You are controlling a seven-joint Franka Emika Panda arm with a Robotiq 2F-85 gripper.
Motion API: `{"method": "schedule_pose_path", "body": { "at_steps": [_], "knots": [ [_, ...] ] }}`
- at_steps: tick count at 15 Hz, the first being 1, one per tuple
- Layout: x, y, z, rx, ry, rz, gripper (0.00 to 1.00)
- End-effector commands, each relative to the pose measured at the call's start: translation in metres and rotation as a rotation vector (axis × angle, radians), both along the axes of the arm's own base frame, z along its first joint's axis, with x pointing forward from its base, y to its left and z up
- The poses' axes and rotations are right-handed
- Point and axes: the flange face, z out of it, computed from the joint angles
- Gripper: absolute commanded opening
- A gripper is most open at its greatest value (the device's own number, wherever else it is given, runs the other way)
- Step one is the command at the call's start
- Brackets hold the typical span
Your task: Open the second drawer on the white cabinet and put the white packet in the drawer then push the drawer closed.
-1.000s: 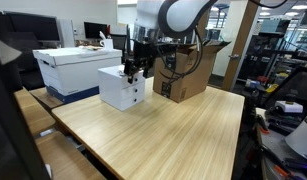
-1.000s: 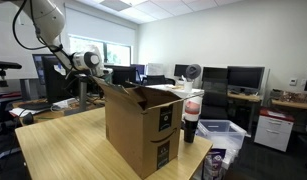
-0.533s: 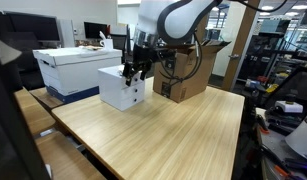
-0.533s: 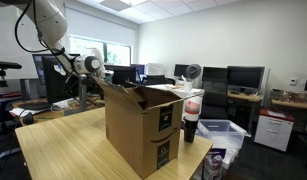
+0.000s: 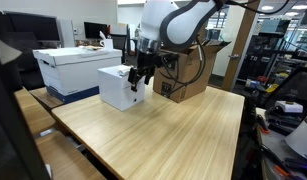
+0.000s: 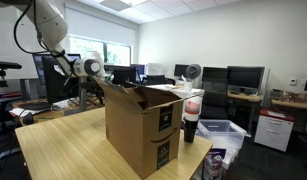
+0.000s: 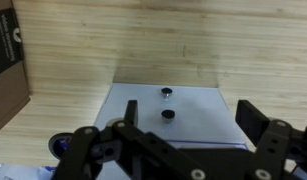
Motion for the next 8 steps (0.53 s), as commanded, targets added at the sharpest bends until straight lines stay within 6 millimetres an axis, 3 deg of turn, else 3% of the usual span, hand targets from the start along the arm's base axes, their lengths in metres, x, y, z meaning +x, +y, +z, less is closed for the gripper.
{"method": "schedule_pose_path", "body": {
  "at_steps": [1,8],
  "knots": [
    [-0.001,-0.004,-0.009,-0.002,0.02,0.02,1.0],
    [0.007,-0.011,-0.024,-0.015,0.029,0.019,1.0]
  ]
}}
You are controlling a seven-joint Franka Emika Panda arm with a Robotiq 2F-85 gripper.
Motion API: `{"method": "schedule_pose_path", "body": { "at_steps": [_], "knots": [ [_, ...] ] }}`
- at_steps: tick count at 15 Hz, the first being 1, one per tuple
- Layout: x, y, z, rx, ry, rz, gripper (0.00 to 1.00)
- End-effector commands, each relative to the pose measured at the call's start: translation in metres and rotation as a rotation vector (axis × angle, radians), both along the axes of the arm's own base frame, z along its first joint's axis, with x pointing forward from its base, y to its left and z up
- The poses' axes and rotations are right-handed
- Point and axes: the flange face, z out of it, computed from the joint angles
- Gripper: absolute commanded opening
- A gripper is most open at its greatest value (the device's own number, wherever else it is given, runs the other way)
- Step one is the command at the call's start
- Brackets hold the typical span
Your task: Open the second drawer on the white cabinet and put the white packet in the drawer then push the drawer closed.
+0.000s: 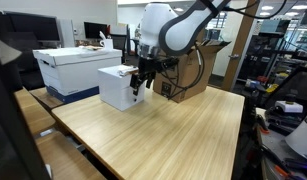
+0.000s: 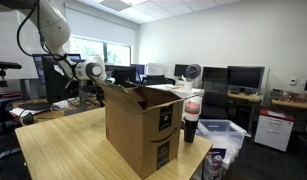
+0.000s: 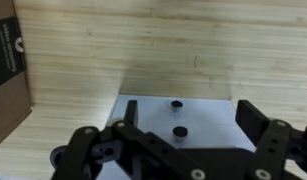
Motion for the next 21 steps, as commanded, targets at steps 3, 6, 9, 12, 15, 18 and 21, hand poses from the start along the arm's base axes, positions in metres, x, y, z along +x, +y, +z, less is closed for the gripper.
{"method": "schedule_pose_path", "body": {
  "at_steps": [3,6,9,12,15,18,21],
  "knots": [
    [0.008,-0.004,-0.006,-0.001,-0.003,0.021,1.0],
    [0.014,-0.006,-0.008,-0.001,-0.024,0.004,1.0],
    [0.02,-0.007,-0.01,-0.004,-0.031,0.001,1.0],
    [0.024,-0.009,-0.012,-0.005,-0.032,-0.006,1.0],
    [0.027,-0.013,-0.017,-0.006,-0.028,-0.013,0.77],
    [0.028,-0.012,-0.021,-0.004,-0.026,-0.017,0.6],
    [0.029,-0.008,-0.021,-0.003,-0.03,-0.009,0.39]
  ]
}}
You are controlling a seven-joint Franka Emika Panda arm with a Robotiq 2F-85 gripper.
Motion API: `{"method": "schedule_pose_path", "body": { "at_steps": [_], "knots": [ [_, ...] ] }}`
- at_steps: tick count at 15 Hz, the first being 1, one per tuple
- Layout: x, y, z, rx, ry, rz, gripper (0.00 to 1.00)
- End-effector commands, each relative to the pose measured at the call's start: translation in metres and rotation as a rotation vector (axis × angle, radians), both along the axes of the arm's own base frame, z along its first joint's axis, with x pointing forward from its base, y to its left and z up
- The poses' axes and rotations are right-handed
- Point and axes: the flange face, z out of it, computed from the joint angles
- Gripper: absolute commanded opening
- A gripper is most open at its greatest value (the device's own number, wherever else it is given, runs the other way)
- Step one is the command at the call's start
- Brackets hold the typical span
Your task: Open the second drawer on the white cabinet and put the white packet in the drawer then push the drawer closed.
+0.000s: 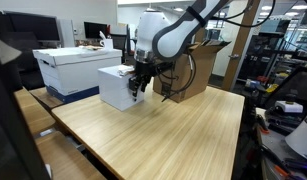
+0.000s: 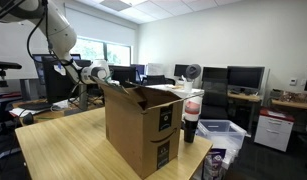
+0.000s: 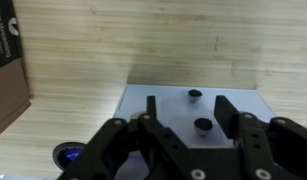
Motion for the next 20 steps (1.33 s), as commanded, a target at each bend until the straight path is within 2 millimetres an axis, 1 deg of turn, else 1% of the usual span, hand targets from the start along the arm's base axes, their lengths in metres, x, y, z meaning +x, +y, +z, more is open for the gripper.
{"method": "schedule_pose_path", "body": {
  "at_steps": [1,5,6,8,10,12,16,20],
  "knots": [
    [0.003,0.005,0.0,0.015,-0.02,0.013,0.34],
    [0.004,0.013,0.005,0.014,-0.036,0.025,0.12],
    [0.004,0.015,0.007,0.015,-0.039,0.031,0.09],
    [0.002,0.018,0.007,0.011,-0.038,0.041,0.06],
    [-0.001,0.019,0.006,0.009,-0.025,0.045,0.09],
    [-0.01,0.018,0.004,-0.01,-0.006,0.047,0.08],
    [-0.021,0.018,0.007,-0.031,0.01,0.041,0.09],
    [-0.036,0.016,0.008,-0.016,0.042,0.031,0.09]
  ]
}}
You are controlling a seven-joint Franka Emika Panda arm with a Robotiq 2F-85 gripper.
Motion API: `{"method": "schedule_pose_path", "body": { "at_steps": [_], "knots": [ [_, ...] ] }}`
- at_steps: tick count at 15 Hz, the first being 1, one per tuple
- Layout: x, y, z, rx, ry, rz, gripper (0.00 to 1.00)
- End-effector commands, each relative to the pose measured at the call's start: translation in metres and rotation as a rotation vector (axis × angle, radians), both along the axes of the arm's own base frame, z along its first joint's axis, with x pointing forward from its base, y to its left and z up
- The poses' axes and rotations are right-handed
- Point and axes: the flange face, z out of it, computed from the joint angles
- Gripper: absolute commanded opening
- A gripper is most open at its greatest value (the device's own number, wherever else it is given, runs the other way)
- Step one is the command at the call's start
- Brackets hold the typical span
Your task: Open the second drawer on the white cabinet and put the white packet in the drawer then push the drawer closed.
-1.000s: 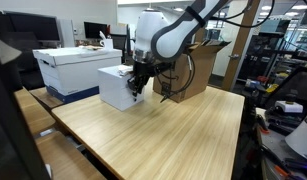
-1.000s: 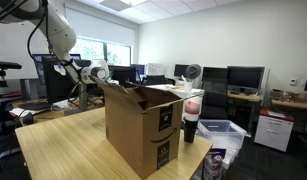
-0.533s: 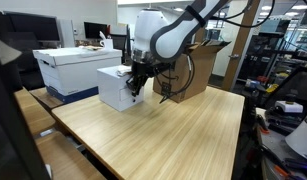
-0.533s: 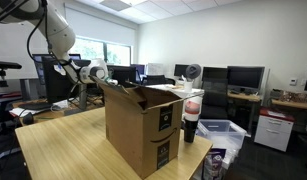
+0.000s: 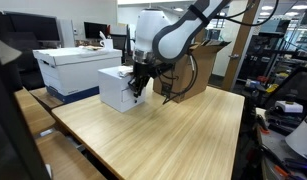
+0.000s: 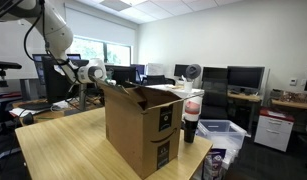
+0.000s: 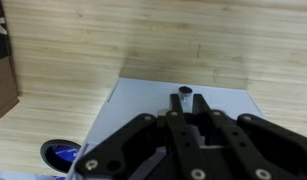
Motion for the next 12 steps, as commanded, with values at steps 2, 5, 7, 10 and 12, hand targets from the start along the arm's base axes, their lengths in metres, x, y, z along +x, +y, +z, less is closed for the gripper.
{"method": "schedule_pose_path", "body": {
  "at_steps": [2,5,7,10,12],
  "knots": [
    [-0.033,-0.007,0.006,0.001,0.078,-0.015,0.08],
    [-0.044,-0.009,0.007,-0.017,0.135,-0.026,0.08],
    [-0.052,-0.011,0.008,-0.025,0.158,-0.036,0.08],
    [-0.06,-0.012,0.011,0.006,0.128,-0.052,0.08],
    [-0.067,-0.012,0.011,0.04,0.145,-0.062,0.08]
  ]
}}
